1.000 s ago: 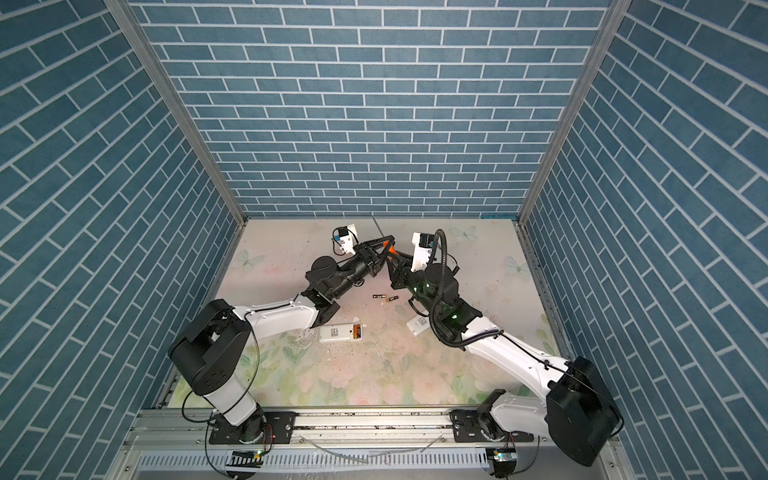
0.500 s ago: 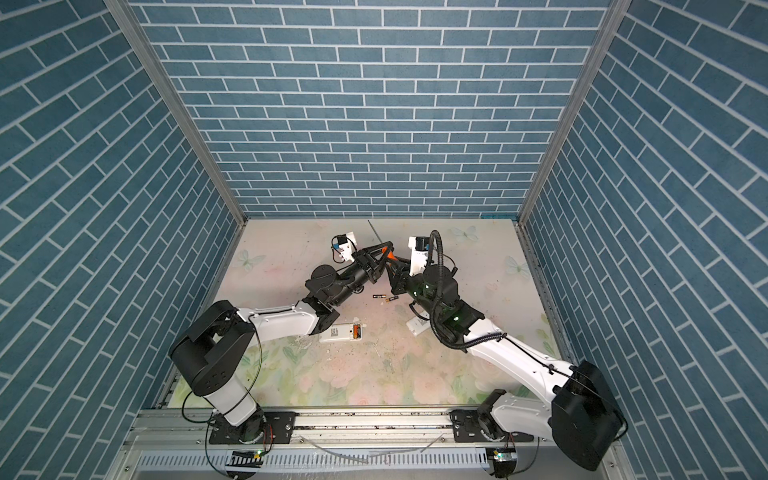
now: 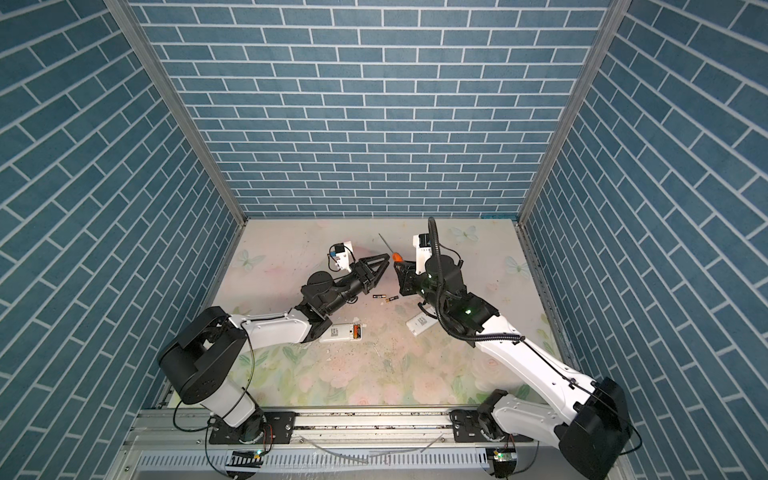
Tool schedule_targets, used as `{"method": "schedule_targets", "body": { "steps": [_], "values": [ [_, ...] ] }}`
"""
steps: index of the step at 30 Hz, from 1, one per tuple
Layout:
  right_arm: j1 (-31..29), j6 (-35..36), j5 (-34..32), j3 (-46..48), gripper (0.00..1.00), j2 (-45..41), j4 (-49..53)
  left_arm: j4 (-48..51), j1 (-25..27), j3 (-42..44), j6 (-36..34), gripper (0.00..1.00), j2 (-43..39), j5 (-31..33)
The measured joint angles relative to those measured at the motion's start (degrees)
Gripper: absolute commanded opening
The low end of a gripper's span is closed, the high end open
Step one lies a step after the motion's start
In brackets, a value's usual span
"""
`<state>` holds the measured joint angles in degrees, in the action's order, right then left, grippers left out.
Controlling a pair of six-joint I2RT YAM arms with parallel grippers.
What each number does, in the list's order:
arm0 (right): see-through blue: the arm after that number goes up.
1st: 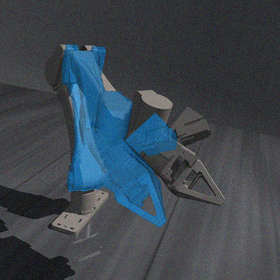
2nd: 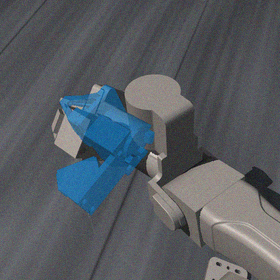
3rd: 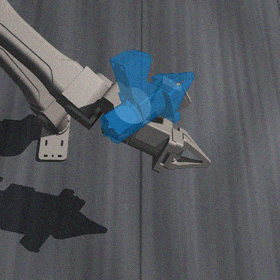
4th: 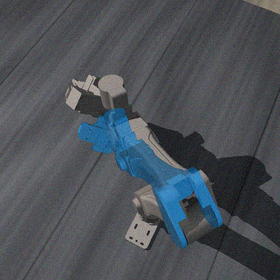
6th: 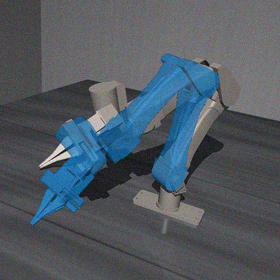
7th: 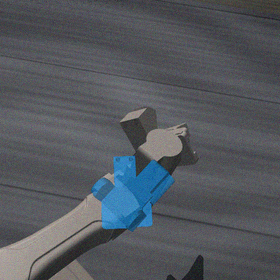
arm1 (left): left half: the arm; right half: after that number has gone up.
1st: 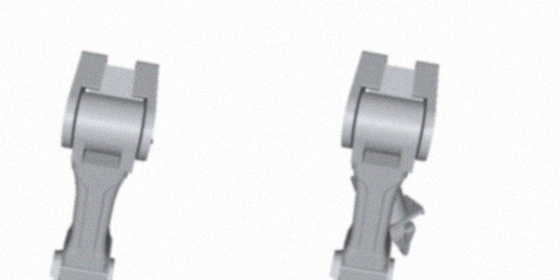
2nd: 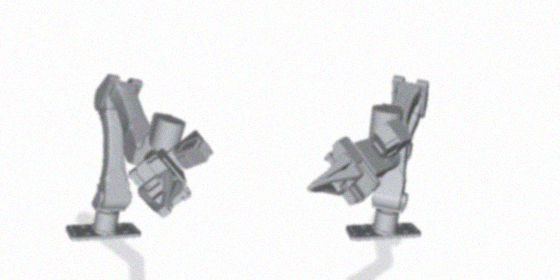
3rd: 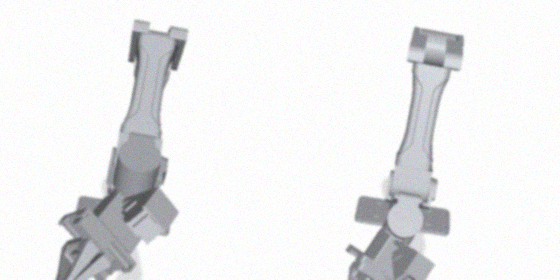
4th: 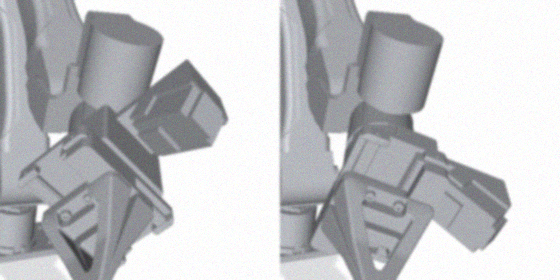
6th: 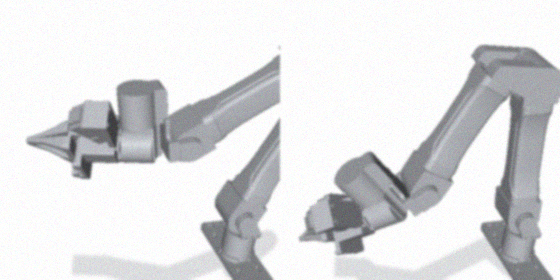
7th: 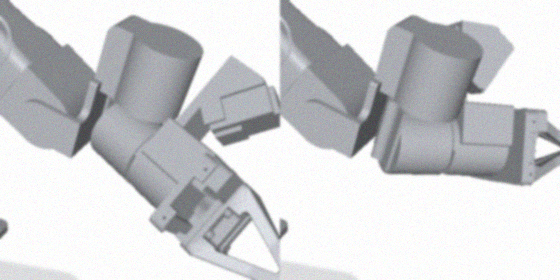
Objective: Unload the batteries from the remote control
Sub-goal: 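Open the left gripper and draw it back while the right holds the screwdriver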
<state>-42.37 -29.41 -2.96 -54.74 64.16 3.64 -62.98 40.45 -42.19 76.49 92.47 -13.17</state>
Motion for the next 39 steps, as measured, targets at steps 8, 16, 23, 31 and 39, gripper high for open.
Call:
{"method": "schedule_targets", "body": {
  "steps": [8, 16, 23, 31, 39],
  "values": [
    [0.0, 1.3, 1.4, -9.0, 0.00, -0.2, 16.6, 6.0, -5.3, 6.6, -5.5, 0.47, -8.9, 0.1],
    [0.1, 3.6, 6.8, -23.3, 0.00, 5.5, 37.4, 32.8, -11.5, 8.2, -15.5, 0.54, -24.4, -1.2],
    [0.0, 7.0, 11.8, -33.8, 0.00, 12.9, 52.2, 66.4, -11.9, 1.3, -31.3, 0.65, -30.4, 1.1],
    [0.0, 8.5, 13.3, -34.9, 0.00, 15.6, 60.3, 83.7, -12.1, 0.9, -44.4, 0.67, -27.0, 0.5],
    [0.0, 8.8, 14.1, -35.5, 0.00, 15.3, 60.6, 86.2, -12.1, 2.4, -49.0, 0.58, -22.8, 4.4]
  ]
}}
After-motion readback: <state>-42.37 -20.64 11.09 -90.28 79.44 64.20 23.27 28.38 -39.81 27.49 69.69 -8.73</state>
